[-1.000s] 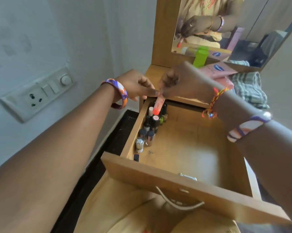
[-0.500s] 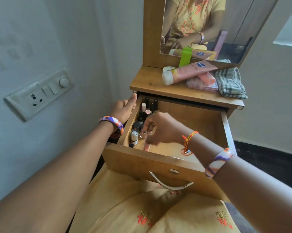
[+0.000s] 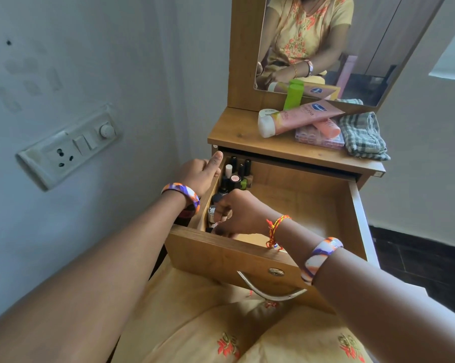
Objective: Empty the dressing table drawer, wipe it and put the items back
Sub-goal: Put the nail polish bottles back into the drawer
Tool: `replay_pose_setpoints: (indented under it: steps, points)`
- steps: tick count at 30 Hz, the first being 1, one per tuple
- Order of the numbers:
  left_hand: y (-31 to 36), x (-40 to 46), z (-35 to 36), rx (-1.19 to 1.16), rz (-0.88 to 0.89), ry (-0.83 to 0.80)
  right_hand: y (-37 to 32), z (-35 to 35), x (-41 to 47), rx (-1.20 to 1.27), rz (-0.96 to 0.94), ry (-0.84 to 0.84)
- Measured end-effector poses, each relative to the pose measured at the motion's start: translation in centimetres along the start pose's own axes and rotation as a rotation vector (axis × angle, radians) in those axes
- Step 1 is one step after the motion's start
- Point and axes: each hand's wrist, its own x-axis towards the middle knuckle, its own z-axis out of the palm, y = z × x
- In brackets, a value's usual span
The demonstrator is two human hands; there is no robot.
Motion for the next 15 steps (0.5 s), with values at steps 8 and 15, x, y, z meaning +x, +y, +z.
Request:
replay_pose_setpoints:
  steps: [8, 15]
  points:
    - [0.7, 1.1, -0.2, 0.044, 0.024, -0.021, -0.4, -0.5, 0.0, 0.038, -0.012, -0.062]
    - [2.5, 2.9, -0.2, 0.164, 0.112, -0.029, 0.1, -2.1, -0.2, 0.090, 0.005, -0.102]
